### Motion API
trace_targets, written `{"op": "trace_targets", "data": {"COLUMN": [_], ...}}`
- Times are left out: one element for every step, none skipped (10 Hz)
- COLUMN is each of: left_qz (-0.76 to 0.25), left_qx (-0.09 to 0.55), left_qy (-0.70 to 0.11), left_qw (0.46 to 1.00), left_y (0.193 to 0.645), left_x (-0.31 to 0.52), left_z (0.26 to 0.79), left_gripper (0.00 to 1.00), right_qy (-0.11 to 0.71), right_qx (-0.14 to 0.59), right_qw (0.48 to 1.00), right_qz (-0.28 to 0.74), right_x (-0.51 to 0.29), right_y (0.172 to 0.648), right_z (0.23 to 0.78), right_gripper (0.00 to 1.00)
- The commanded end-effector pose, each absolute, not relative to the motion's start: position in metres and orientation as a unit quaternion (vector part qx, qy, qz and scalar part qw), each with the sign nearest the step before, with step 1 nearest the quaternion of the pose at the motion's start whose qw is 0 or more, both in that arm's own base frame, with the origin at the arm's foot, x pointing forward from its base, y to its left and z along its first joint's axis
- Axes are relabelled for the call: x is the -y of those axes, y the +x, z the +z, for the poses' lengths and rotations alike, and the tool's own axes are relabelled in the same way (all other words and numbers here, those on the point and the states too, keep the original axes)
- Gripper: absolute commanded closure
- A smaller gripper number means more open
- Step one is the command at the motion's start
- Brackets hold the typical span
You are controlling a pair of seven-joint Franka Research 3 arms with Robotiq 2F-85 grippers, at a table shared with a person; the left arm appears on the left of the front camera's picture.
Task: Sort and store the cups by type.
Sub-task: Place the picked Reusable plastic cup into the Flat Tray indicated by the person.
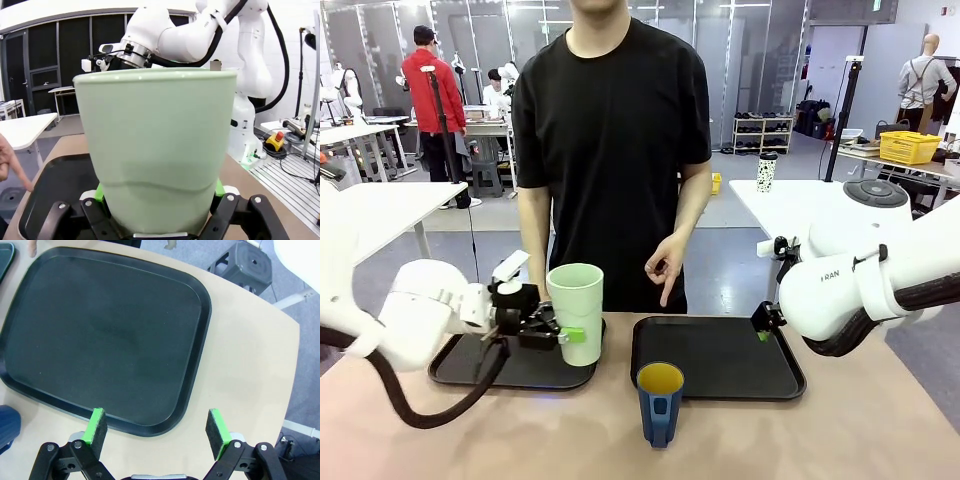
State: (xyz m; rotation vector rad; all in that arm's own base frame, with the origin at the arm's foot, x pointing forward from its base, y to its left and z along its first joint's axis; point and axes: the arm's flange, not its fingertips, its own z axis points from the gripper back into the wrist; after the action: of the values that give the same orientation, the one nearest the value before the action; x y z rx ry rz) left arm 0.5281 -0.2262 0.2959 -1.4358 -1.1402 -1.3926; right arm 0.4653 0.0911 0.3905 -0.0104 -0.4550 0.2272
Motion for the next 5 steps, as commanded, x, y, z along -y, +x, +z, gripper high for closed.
{"op": "trace_targets", "data": {"left_qz": [-0.559, -0.552, -0.552, -0.552, -0.553], "left_qx": [0.438, 0.452, 0.452, 0.452, 0.448], "left_qy": [-0.575, -0.57, -0.57, -0.57, -0.573], "left_qw": [0.406, 0.407, 0.407, 0.407, 0.408], "left_y": [0.538, 0.528, 0.528, 0.528, 0.532], "left_x": [0.233, 0.226, 0.226, 0.226, 0.232], "left_z": [0.301, 0.296, 0.296, 0.296, 0.294], "left_gripper": [0.17, 0.17, 0.17, 0.17, 0.17], "right_qy": [-0.006, -0.006, -0.006, -0.006, -0.006], "right_qx": [0.226, 0.226, 0.226, 0.226, 0.226], "right_qw": [0.967, 0.967, 0.967, 0.967, 0.967], "right_qz": [0.116, 0.116, 0.116, 0.116, 0.116], "right_x": [-0.091, -0.091, -0.091, -0.091, -0.091], "right_y": [0.464, 0.464, 0.464, 0.464, 0.464], "right_z": [0.391, 0.391, 0.391, 0.391, 0.391], "right_gripper": [0.0, 0.0, 0.0, 0.0, 0.0]}}
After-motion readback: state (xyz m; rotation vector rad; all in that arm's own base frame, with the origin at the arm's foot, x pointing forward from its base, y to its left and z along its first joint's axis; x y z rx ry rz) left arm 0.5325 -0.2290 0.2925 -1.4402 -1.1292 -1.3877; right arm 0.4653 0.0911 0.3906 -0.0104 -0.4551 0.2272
